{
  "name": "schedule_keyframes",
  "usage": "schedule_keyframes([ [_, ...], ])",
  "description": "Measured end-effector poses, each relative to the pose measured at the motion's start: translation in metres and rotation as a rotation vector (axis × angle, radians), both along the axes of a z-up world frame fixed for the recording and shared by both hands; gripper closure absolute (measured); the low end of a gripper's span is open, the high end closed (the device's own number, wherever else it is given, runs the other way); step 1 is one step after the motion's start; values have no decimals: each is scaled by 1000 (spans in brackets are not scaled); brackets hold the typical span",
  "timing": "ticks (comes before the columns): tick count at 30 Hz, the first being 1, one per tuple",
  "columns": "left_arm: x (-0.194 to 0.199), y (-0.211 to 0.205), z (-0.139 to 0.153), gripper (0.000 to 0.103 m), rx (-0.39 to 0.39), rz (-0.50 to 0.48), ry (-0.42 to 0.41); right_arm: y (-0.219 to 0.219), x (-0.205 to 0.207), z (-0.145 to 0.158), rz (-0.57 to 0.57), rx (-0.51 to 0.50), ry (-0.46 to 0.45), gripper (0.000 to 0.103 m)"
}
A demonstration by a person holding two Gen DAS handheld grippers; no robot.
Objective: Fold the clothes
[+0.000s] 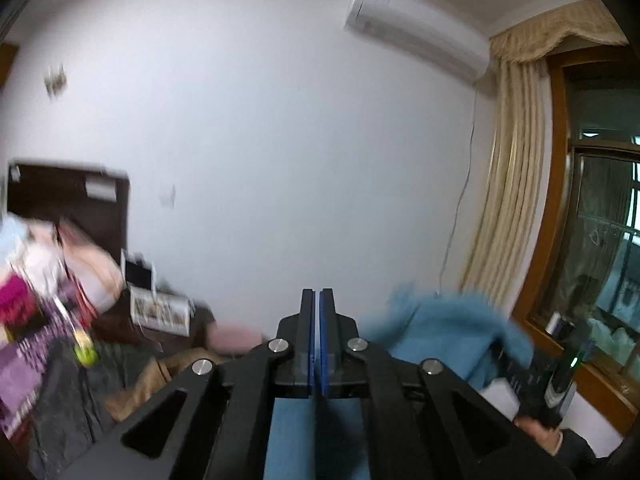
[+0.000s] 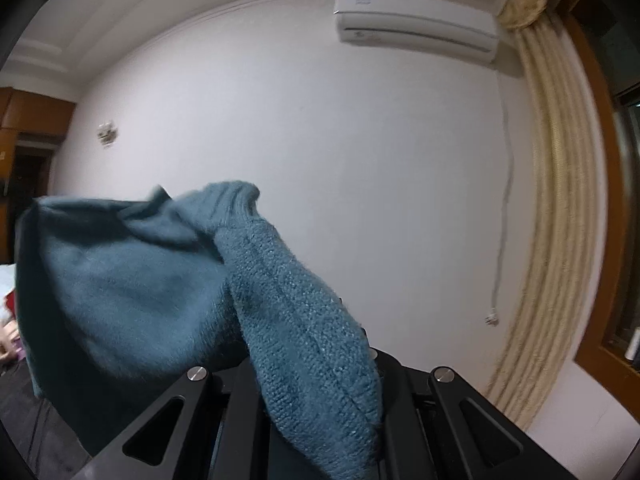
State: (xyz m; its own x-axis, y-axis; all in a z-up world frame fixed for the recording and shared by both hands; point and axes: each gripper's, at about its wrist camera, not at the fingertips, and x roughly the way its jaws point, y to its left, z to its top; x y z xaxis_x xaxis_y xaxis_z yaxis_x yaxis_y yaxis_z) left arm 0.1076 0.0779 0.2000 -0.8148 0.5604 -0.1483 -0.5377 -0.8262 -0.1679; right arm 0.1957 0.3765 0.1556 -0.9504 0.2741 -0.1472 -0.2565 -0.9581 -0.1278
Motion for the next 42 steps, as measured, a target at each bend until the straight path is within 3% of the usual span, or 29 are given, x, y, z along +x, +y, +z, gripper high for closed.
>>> schedule_keyframes([
  [2, 12, -3, 10, 101, -13, 11, 30, -5, 1, -9, 42, 7, -43, 97],
  [5, 14, 1, 3, 100, -69, -8, 3, -20, 6, -21, 66, 66, -76, 97],
  [8, 7, 10, -20, 100, -150, -26, -68, -34, 13, -26, 74, 133, -77, 97],
  [10, -7, 18, -49, 89, -190, -71, -170, -38, 19, -25, 71, 157, -66, 97],
  [11, -14, 21, -64, 67, -209, -96, -224, -40, 21, -25, 70, 150, -66, 97],
  [12, -21, 25, -79, 38, -229, -121, -277, -40, 27, -25, 66, 138, -66, 97],
  [14, -35, 32, -116, 21, -260, -161, -366, -36, 29, -24, 51, 118, -65, 97],
  [19, -69, 55, -194, 21, -312, -275, -565, -48, 26, -21, 45, 136, -57, 97],
  [23, -96, 73, -221, 21, -310, -410, -651, -59, 26, -15, 32, 193, -49, 97],
  [27, -125, 92, -248, 21, -267, -605, -757, -68, 33, -7, -8, 252, -47, 97],
  [31, -142, 116, -265, 21, -295, -760, -775, -76, 31, 1, -52, 275, -41, 97],
  [37, -142, 148, -263, 21, -264, -1053, -770, -89, 22, 11, -112, 316, -44, 97],
  [41, -132, 168, -264, 21, -298, -1180, -738, -91, 19, 17, -153, 293, -44, 97],
  [42, -129, 171, -265, 26, -306, -1203, -729, -91, 19, 18, -163, 286, -43, 97],
])
